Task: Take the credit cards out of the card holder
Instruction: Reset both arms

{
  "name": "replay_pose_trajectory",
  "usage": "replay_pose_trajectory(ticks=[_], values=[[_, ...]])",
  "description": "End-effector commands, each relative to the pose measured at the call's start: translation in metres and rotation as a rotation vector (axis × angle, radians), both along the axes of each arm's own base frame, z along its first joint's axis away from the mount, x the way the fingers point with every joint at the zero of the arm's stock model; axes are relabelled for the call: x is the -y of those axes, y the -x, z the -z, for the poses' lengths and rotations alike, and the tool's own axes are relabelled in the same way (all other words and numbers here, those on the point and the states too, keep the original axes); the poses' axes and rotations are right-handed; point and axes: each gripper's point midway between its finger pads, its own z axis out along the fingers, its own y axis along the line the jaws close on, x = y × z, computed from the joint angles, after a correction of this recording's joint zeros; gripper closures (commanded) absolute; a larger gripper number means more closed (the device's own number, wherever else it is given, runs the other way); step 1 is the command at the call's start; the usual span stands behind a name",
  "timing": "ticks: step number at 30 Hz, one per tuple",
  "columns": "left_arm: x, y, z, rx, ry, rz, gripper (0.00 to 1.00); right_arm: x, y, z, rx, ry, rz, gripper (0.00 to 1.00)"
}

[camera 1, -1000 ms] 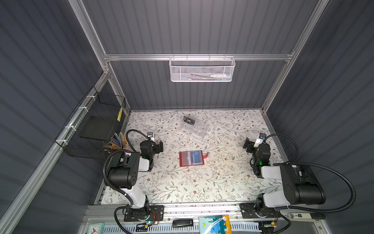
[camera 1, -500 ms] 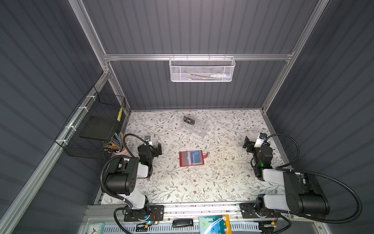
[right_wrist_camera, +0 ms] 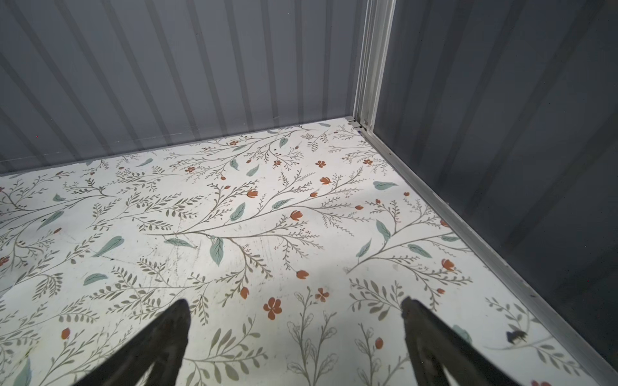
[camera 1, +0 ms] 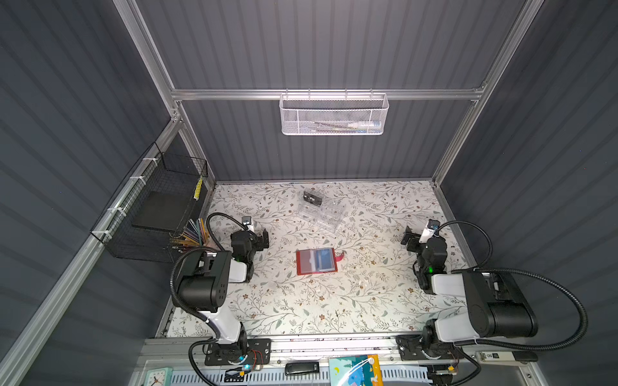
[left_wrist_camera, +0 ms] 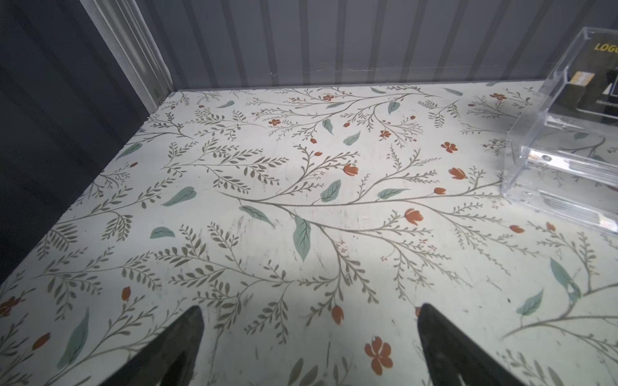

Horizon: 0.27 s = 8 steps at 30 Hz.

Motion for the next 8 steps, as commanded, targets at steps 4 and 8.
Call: replay_pose_trajectory(ticks=[4,8], values=[[-0.0011,0.0011,0.0067,-0.022,-0.010,0.004,0.00,0.0008,-0.0070,-0.0046,0.000,-0.005,0.005,0.01],[-0.0009,0.0012,0.0063,-0.022,-0.009,0.004,0.00,-0.0078,-0.0046,-0.0067,0.019,0.010,-0.042,0.01]])
